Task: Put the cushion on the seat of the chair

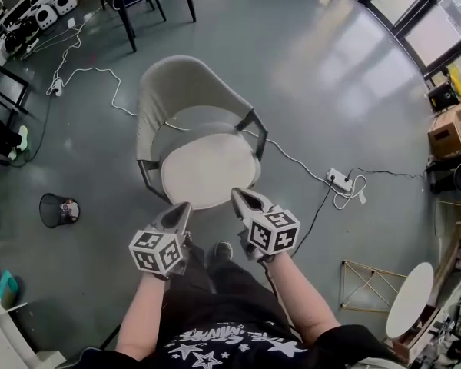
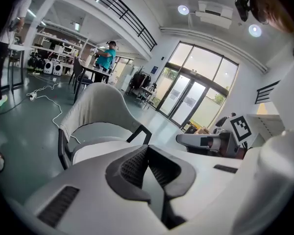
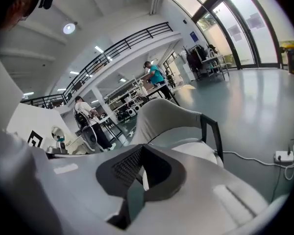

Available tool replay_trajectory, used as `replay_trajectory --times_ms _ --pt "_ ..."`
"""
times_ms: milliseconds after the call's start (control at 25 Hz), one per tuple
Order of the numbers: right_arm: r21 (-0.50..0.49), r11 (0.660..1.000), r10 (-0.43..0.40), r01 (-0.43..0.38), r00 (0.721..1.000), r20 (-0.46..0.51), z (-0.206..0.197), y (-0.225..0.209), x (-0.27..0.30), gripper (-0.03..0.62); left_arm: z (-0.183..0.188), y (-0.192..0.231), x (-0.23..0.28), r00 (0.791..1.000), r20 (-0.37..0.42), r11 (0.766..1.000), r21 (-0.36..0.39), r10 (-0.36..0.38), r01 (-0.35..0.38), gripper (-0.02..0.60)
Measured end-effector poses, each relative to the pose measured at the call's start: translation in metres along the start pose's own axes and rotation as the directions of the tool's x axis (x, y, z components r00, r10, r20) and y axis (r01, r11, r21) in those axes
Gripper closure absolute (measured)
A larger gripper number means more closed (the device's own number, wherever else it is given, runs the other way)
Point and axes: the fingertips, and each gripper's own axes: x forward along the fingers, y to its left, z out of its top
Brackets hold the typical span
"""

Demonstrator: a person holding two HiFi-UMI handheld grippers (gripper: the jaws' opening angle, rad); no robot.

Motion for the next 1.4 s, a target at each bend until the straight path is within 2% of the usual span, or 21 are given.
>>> replay_trajectory --times_ms 200,440,720,1080,1400 --pt "0.040 0.999 0.014 -0.014 1.000 -0.018 -0.018 0.004 -0.007 0.591 -0.022 -0.017 -0.014 0.999 -0.025 1.000 0.001 0.024 -0.024 0.572" --pt "-0.075 0.996 0.035 -0.040 0.997 -0.067 -0.031 0.025 -0.014 0.591 -0.028 -0.022 -0.037 0.999 -0.027 0.999 0.008 0.039 -0.039 0.572" --pt "-0.125 0.991 0.048 -0.053 0.998 -0.048 -0.039 0.067 -0.024 0.591 -0.031 -0.020 -0.071 1.000 0.012 1.000 0.019 0.016 -0.016 0.572" --pt "-0.181 0.984 -0.006 0.005 1.000 -0.006 -0.069 0.121 -0.059 0.591 -0.048 -0.019 -0.138 0.999 0.039 0.996 0.094 -0.008 0.005 0.572" --pt "-0.231 0.971 -0.045 0.059 0.997 0.065 -0.086 0.167 -0.108 0.591 -0.064 -0.038 -0.204 0.993 0.099 0.993 0.109 -0.057 0.046 0.572"
